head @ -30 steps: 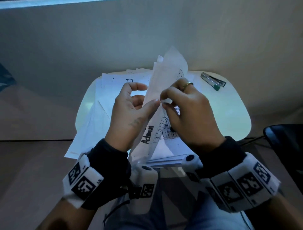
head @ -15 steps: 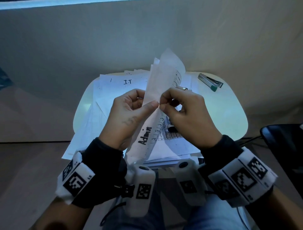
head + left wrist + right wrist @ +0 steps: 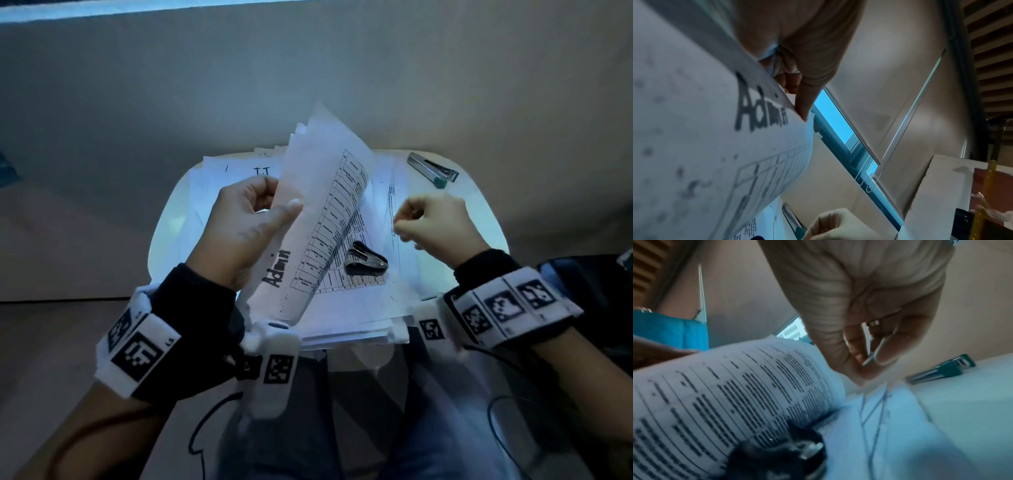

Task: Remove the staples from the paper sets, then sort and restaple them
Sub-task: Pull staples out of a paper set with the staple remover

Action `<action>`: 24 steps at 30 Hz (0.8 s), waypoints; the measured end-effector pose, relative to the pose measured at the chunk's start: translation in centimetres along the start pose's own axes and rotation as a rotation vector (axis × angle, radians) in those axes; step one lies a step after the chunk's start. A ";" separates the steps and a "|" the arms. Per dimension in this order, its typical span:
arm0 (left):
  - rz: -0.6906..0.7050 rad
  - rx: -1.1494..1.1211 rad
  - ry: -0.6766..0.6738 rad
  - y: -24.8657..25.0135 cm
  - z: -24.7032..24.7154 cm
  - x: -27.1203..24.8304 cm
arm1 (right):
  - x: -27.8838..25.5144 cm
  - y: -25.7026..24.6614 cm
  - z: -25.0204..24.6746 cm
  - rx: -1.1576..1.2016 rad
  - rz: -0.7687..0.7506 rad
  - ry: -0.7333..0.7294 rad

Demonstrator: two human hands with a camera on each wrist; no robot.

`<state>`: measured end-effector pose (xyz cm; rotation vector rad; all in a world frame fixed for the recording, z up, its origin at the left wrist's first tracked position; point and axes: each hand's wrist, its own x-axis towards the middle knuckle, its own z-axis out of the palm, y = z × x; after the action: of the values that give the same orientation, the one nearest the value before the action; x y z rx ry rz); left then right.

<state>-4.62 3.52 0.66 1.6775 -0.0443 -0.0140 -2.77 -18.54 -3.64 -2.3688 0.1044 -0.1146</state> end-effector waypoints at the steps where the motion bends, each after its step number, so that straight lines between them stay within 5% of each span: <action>1: 0.006 0.011 -0.006 0.0 0.1 -0.1 | 0.4 0.7 0.3 -0.090 0.039 0.000; 7: 0.031 0.026 -0.047 0.3 0.3 -0.1 | 2.2 2.6 1.3 -0.313 0.147 -0.102; 11: 0.082 0.057 -0.119 1.0 -0.3 -0.1 | 2.6 1.4 -0.7 -0.248 -0.053 0.055; 14: 0.137 0.135 -0.220 2.1 -1.0 -0.1 | 2.6 -1.7 -3.1 0.117 -0.257 -0.115; 20: 0.216 0.324 -0.417 5.6 -2.4 -0.5 | 3.6 -5.6 -4.7 0.456 -0.289 -0.603; 24: 0.357 0.609 -0.394 7.6 -3.5 -0.7 | 3.9 -6.0 -3.9 0.581 -0.312 -0.588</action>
<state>-5.33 6.18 8.59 2.2281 -0.7034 -0.0671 0.93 -17.31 3.54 -1.7359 -0.5140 0.3583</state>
